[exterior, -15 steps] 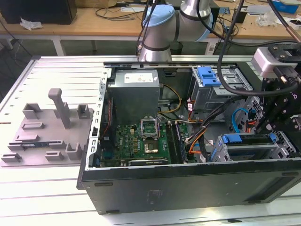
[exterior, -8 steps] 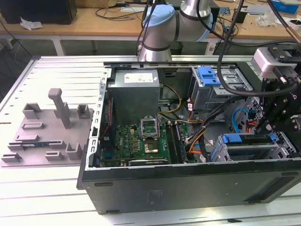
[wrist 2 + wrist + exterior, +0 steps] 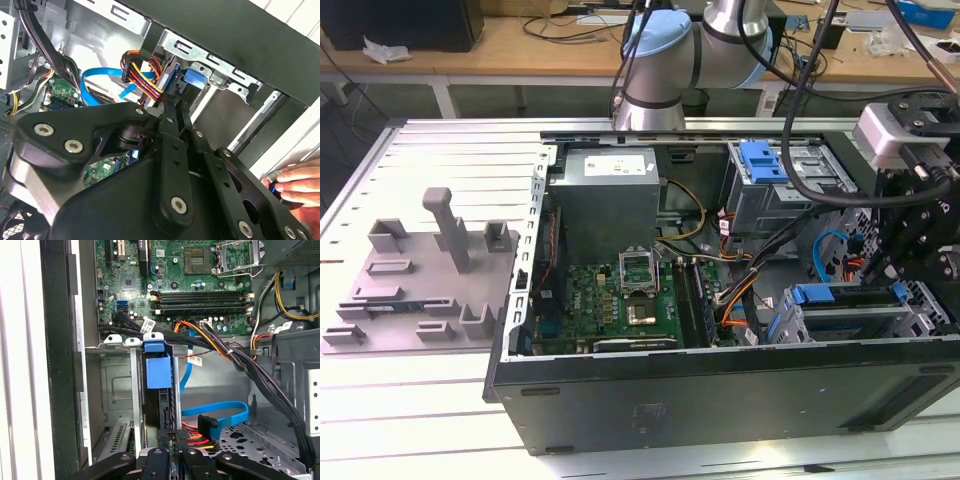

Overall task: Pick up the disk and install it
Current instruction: 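Insert the first disk wire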

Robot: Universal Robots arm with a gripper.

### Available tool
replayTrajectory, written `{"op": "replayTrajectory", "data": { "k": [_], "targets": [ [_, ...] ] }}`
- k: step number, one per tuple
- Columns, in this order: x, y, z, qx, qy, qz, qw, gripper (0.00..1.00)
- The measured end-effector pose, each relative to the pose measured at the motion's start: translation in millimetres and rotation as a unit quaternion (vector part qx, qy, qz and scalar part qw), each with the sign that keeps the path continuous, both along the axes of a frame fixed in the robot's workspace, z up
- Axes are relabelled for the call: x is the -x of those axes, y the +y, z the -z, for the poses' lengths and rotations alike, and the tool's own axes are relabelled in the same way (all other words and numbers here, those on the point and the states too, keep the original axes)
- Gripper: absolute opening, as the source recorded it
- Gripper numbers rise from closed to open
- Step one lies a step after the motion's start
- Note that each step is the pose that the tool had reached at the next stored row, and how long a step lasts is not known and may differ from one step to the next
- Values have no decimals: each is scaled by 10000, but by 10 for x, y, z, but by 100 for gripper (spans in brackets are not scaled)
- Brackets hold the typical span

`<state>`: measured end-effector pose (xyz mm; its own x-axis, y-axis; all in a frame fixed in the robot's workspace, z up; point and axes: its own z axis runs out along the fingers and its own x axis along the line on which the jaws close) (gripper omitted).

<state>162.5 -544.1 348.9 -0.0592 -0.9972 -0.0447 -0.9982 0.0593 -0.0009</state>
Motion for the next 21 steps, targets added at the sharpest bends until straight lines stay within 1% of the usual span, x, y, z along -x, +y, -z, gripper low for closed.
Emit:
{"op": "replayTrajectory", "data": {
  "k": [21],
  "targets": [
    [-5, 0, 68, 0, 0, 0, 10000, 17]
  ]
}}
